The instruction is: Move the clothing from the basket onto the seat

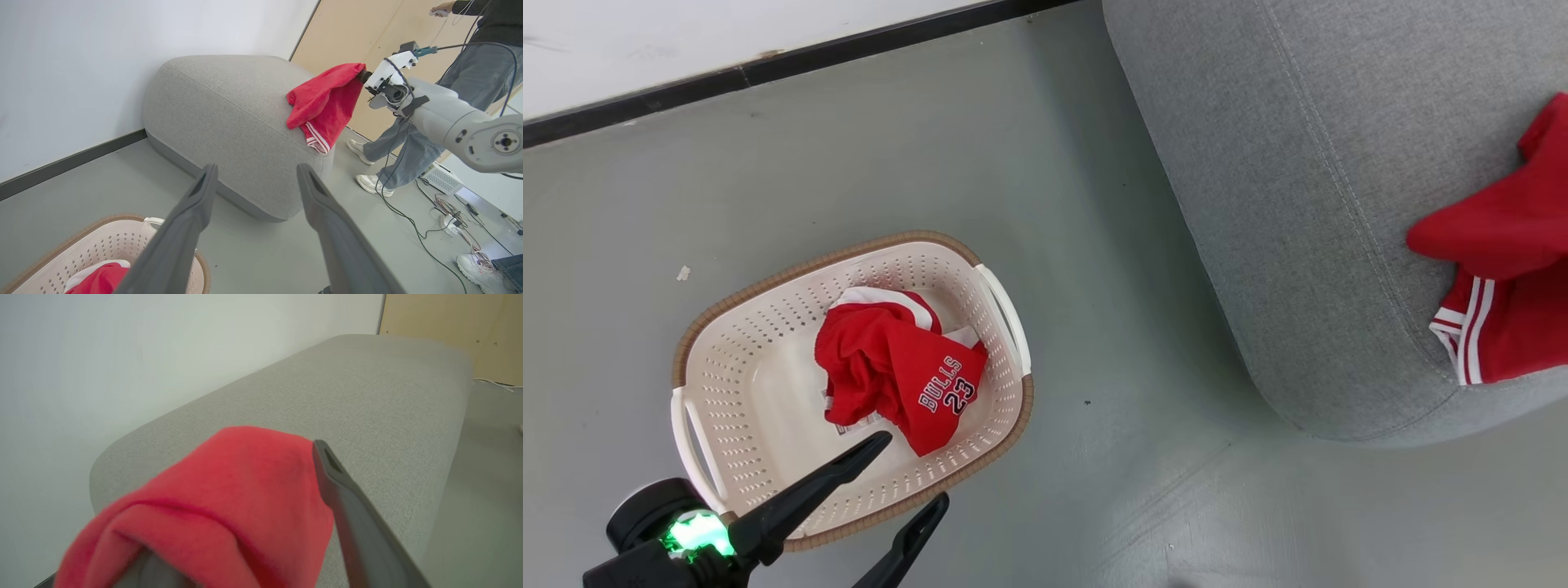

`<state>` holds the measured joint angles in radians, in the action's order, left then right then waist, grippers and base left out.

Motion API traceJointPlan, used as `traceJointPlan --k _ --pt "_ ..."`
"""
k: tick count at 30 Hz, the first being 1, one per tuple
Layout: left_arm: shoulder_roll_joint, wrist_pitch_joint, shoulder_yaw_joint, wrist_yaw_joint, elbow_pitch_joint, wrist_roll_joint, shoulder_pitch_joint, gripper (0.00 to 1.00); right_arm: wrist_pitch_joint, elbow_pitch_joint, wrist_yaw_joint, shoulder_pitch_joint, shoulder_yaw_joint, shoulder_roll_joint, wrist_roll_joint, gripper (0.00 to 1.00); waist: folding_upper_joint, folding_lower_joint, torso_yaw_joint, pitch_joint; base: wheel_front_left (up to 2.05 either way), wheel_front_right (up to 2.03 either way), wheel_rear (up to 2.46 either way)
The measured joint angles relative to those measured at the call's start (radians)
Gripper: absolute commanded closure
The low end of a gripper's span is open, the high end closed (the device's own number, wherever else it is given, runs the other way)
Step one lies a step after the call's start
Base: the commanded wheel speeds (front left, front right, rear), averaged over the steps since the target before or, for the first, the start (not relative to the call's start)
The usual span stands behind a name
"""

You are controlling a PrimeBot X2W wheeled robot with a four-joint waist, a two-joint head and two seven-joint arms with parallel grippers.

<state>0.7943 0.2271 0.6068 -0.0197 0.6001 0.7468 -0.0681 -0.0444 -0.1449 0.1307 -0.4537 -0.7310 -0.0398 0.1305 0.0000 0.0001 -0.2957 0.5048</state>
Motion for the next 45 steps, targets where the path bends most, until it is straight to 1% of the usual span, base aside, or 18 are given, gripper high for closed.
traceJointPlan --k 13,22,34,42,45 --pt "0.031 -0.006 -0.013 0.017 0.029 0.001 0.035 0.0 -0.068 -0.081 0.0 0.079 0.023 0.013 0.011 0.0 0.0 0.0 -0.023 0.029 0.0 0.0 0.0" --pt "0.048 -0.006 -0.03 0.018 0.049 0.001 0.036 0.0 -0.11 -0.18 0.0 0.086 0.048 0.017 0.046 0.0 0.0 0.0 -0.029 0.056 0.0 0.0 0.0" --pt "0.047 -0.004 -0.042 0.017 0.053 0.002 0.035 0.0 -0.152 -0.263 0.0 0.094 0.14 0.016 0.044 0.0 0.0 -0.0001 -0.016 0.063 0.0 0.0 0.0" --pt "0.05 -0.001 -0.056 0.018 0.055 0.008 0.036 0.0 -0.165 -0.293 0.0 0.101 0.109 0.016 0.046 0.0 0.0 -0.0001 -0.01 0.068 0.0 0.0 0.0" --pt "0.053 0.0 -0.056 0.018 0.055 0.008 0.036 0.0 -0.169 -0.315 0.0 0.101 0.12 0.016 0.044 0.0 0.0 0.0 -0.01 0.072 0.0 0.0 0.0"
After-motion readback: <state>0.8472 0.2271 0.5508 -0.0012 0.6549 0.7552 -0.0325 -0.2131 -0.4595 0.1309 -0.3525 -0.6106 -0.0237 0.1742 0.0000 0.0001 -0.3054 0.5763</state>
